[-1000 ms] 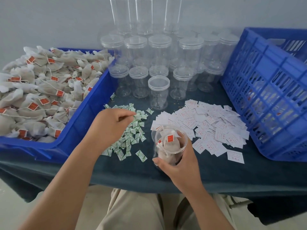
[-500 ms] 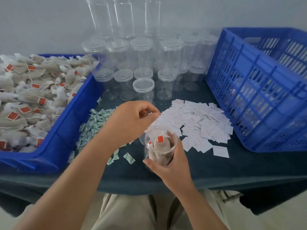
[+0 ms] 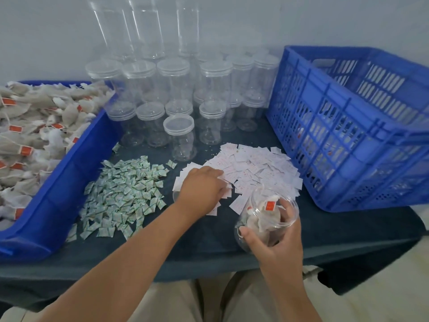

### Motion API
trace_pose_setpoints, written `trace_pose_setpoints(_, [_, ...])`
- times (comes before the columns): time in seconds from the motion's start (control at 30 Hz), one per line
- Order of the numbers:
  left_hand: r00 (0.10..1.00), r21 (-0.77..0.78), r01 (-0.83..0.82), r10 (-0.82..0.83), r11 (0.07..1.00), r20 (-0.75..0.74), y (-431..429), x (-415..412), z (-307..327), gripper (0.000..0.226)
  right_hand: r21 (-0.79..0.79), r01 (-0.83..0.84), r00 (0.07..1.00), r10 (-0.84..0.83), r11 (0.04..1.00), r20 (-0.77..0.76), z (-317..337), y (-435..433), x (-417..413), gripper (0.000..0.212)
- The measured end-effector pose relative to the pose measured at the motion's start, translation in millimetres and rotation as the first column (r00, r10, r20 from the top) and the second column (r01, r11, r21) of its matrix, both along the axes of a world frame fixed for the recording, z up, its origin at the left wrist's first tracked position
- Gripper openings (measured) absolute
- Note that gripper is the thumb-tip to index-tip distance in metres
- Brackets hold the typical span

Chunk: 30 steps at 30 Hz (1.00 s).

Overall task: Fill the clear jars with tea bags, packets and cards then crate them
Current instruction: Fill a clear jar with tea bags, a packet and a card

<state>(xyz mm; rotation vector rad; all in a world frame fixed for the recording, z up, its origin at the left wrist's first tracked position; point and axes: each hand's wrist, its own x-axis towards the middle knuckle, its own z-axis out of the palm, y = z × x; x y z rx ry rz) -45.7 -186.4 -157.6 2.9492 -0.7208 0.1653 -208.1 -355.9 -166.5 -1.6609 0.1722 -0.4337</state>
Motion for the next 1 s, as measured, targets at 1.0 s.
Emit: trace_pose_setpoints(1.0, [0.73, -0.723, -0.655, -0.067, 0.219, -0.681, 9, -3, 16, 0.039, -0.094, -0.118, 0.982, 0.103, 0.988, -0.157, -6, 4, 6, 0.102])
